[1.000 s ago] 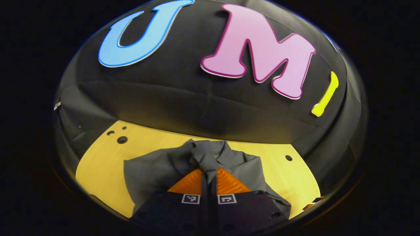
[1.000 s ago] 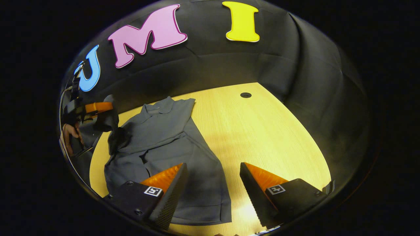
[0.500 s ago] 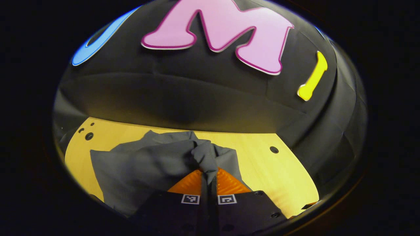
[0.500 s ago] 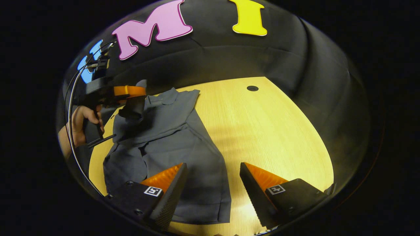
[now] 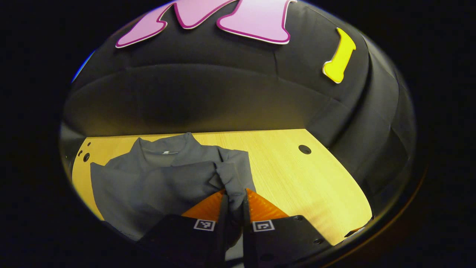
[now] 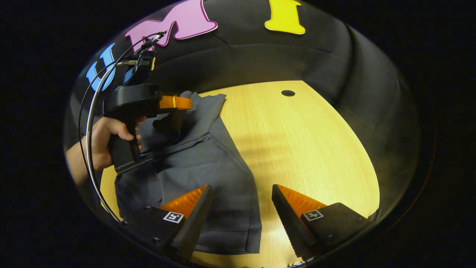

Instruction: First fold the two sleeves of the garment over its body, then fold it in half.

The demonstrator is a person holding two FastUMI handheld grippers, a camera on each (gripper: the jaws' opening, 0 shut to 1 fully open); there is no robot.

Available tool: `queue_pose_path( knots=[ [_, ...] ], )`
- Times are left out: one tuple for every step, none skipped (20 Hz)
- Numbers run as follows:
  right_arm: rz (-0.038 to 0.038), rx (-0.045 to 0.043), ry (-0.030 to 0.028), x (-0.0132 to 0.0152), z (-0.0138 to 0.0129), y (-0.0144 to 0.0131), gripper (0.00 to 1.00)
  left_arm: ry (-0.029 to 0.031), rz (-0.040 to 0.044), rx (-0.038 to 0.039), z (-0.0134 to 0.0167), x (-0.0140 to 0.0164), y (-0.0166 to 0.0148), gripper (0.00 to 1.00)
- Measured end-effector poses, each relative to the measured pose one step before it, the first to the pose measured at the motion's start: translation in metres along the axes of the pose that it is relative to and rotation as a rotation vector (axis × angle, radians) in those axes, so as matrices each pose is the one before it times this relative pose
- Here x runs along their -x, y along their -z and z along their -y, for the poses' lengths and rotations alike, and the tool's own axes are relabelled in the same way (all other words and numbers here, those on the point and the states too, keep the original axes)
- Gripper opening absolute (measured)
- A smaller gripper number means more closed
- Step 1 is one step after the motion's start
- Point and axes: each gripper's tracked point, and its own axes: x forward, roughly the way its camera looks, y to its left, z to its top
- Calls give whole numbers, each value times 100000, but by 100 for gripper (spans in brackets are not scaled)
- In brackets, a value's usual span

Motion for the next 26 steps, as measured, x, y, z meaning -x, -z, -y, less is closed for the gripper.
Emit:
queue_pose_path(
  knots=[
    [-283, 103, -273, -84, -35, 33, 99, -645, 53, -2362, 106, -10, 81, 19],
    [3, 483, 7, -89, -42, 11, 99, 689, 41, -979, 353, 37, 142, 36],
    [204, 697, 530, -108, 73, 96, 99, 1274, 209, 1336, 330, 148, -143, 52],
    [-290, 468, -144, 32, -156, -58, 99, 826, 482, 3204, -73, 342, -187, 69],
    [-656, 131, -399, -58, -247, 237, 99, 1187, 243, 4011, -154, 908, 17, 80],
    [-203, -36, -473, -200, -125, 26, 99, 608, 31, 2924, -561, 1125, 62, 92],
    [-12, 70, -228, -110, -12, -19, 99, -1113, 529, 1055, -1062, 1012, 457, 92],
    [-557, 65, -512, -127, -217, 218, 99, -3417, 254, -566, -1614, 1320, 649, 92],
    [-1448, 252, -273, -261, -110, 339, 99, -4356, -375, -1229, -2123, 1496, 873, 96],
    [-1214, 688, -568, -224, -222, 319, 99, -3318, -837, -1265, -1972, 1682, 1189, 96],
    [-955, 784, 13, -256, -122, 334, 99, -2660, -1053, -662, -1871, 1740, 1413, 92],
    [-1303, 766, 48, -144, -72, 398, 99, -2619, -1575, -401, -1989, 1776, 1609, 96],
    [-1001, 385, -3, -140, 36, 393, 99, -4009, -1122, -628, -2294, 1730, 1611, 96],
    [-1517, 83, 534, -128, 120, 585, 99, -4201, -802, -144, -2242, 1706, 1628, 96],
    [-1848, -413, 1216, -3, 310, 939, 99, -3171, -1689, 1336, -1808, 1618, 1790, 96],
    [-1417, -1088, -133, -201, 180, 577, 99, -2453, -2631, 2458, -1836, 1516, 2246, 96],
    [-1659, -1410, -445, 357, -111, 444, 99, -2579, -3323, 2574, -1898, 1224, 2282, 96],
    [-1791, -1031, -510, 41, -146, 735, 99, -3320, -3688, 2302, -1931, 962, 2265, 96],
    [-1767, -366, -278, 8, -13, 877, 99, -3650, -3159, 2154, -1910, 643, 2195, 96],
    [-1573, 333, 187, 1, -71, 709, 99, -3102, -2883, 2253, -1746, 667, 1987, 96],
    [-1550, 831, 345, -28, 3, 737, 99, -2972, -2497, 2326, -1296, 595, 1818, 96],
    [-1218, 847, 133, 173, 46, 858, 99, -2215, -2587, 2094, -1217, 417, 1698, 96],
    [-930, 699, 68, 139, -193, 727, 99, -1741, -2472, 1945, -1103, 149, 1460, 96],
    [-1040, 758, 182, 74, -117, 637, 99, -1407, -1826, 1377, -796, 249, 1170, 96],
    [-1012, 819, 860, -181, 289, 371, 99, -1289, -1339, 1239, -425, -91, 792, 96],
    [-963, 331, 579, -136, 123, 451, 99, -332, -1083, 1146, -160, -192, 743, 96]
  ],
)
